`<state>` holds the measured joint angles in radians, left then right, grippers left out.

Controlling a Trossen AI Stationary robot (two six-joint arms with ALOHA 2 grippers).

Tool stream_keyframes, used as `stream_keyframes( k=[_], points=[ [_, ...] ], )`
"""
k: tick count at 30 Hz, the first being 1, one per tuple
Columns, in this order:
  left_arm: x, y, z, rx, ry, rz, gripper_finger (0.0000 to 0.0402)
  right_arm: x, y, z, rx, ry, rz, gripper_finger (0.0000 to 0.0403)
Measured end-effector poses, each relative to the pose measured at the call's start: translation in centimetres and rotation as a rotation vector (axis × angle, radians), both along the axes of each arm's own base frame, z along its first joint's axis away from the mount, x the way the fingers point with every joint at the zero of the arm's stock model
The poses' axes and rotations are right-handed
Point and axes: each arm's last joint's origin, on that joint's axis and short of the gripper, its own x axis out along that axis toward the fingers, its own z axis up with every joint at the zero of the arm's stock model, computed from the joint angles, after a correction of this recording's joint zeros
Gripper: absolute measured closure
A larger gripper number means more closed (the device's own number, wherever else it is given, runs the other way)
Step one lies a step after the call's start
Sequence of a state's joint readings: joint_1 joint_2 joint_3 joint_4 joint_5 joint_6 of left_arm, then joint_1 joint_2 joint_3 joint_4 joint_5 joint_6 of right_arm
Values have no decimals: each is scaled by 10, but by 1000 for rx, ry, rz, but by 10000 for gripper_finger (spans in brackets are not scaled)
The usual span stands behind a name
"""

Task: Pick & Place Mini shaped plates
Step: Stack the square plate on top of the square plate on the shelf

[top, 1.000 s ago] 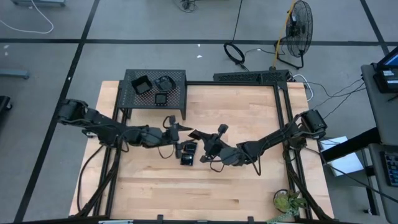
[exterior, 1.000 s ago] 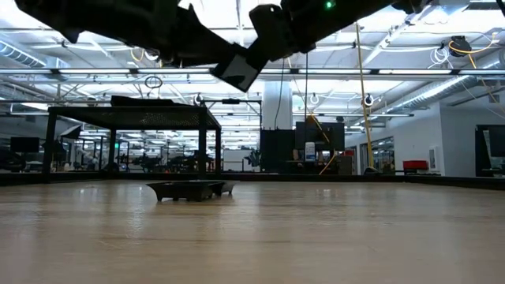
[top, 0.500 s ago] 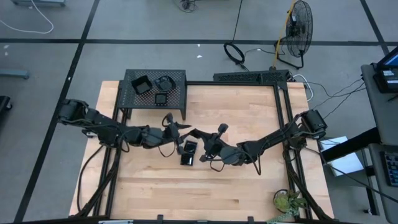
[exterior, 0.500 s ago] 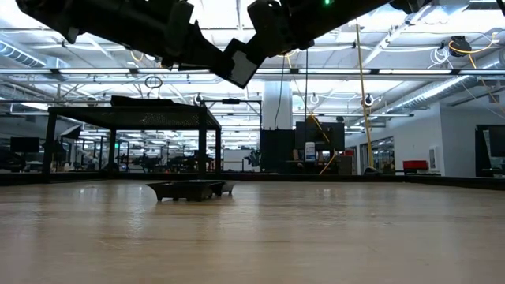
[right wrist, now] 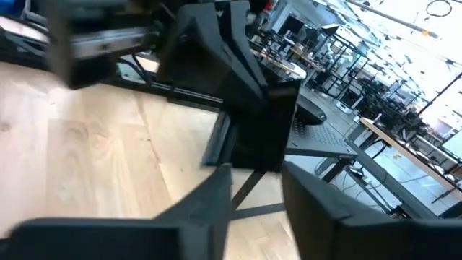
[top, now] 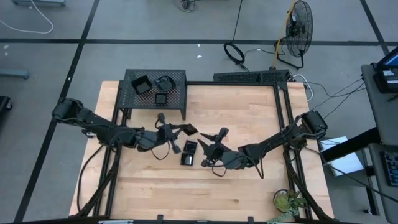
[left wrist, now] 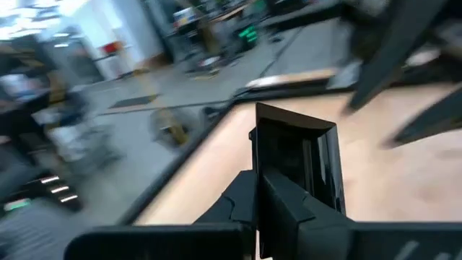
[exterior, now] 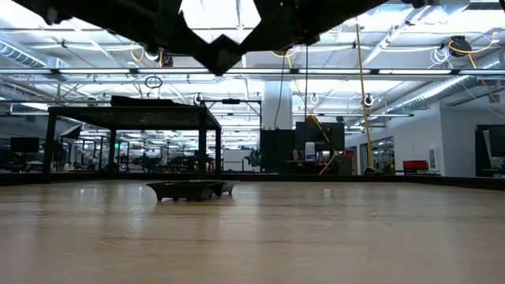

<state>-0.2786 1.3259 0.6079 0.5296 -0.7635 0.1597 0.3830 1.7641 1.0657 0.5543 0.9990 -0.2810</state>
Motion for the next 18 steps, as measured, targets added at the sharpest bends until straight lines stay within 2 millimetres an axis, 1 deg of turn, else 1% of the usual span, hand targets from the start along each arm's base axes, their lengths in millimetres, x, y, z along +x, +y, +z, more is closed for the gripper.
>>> stream_keyframes(
  k=[3,5,8,11,13,15,18],
  points=[
    [-14,2,7,58,43,142,395,-4,6,3,-3,-17,-22,242],
    [-25,9,19,30,5,226,395,-5,8,3,-2,-21,-21,216],
    [-47,27,36,-54,-48,279,392,-4,8,3,20,-38,-25,192],
    [-71,53,51,-166,-117,327,397,-3,5,4,50,-64,-36,182],
    [-86,69,57,-267,-176,355,395,-3,5,4,63,-73,-38,180],
    [-100,80,57,-332,-176,390,394,-3,4,4,66,-74,-38,180],
    [-115,92,50,-384,-199,485,398,-3,4,4,63,-72,-37,183]
  ],
)
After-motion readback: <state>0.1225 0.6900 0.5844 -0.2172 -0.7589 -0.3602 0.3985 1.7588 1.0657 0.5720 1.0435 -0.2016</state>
